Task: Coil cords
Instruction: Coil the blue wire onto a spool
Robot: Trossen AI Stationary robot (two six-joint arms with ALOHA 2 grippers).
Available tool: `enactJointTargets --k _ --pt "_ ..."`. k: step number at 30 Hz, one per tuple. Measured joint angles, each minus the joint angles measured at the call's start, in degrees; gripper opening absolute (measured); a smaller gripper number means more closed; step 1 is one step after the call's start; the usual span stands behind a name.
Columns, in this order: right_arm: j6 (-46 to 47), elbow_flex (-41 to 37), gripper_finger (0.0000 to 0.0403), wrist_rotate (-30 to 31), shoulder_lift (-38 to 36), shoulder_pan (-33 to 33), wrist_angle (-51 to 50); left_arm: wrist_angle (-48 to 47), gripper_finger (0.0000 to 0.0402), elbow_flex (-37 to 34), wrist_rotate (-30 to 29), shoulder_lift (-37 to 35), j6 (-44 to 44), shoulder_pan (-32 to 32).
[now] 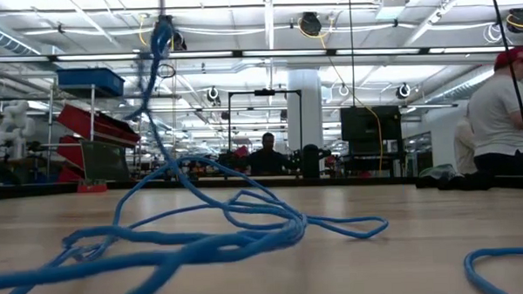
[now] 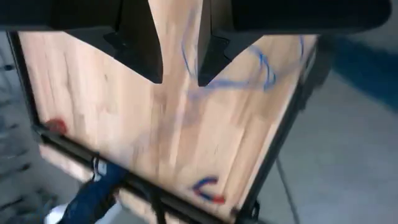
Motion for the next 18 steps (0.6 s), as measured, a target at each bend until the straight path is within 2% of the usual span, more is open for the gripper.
enactJointTargets --k 5,10,15,18 --pt "2.5 0.1 0.0089 -3.0 -9.9 -0.3 -17.4 -0.1 0.0006 0.0 0.6 0.0 0.0 -0.7" --pt "9.3 0.1 0.0089 -5.9 -18.4 2.6 -30.4 -0.2 0.0006 0.0 0.7 0.0 0.0 -0.9" --pt "15.5 -4.3 0.0089 -5.3 -25.4 9.9 -30.3 0.4 0.0006 0.0 0.7 -0.1 0.0 0.3" --pt "24.6 -12.1 0.0089 -0.2 -29.5 15.9 -30.1 0.3 0.0006 0.0 1.7 -0.1 -0.4 0.5"
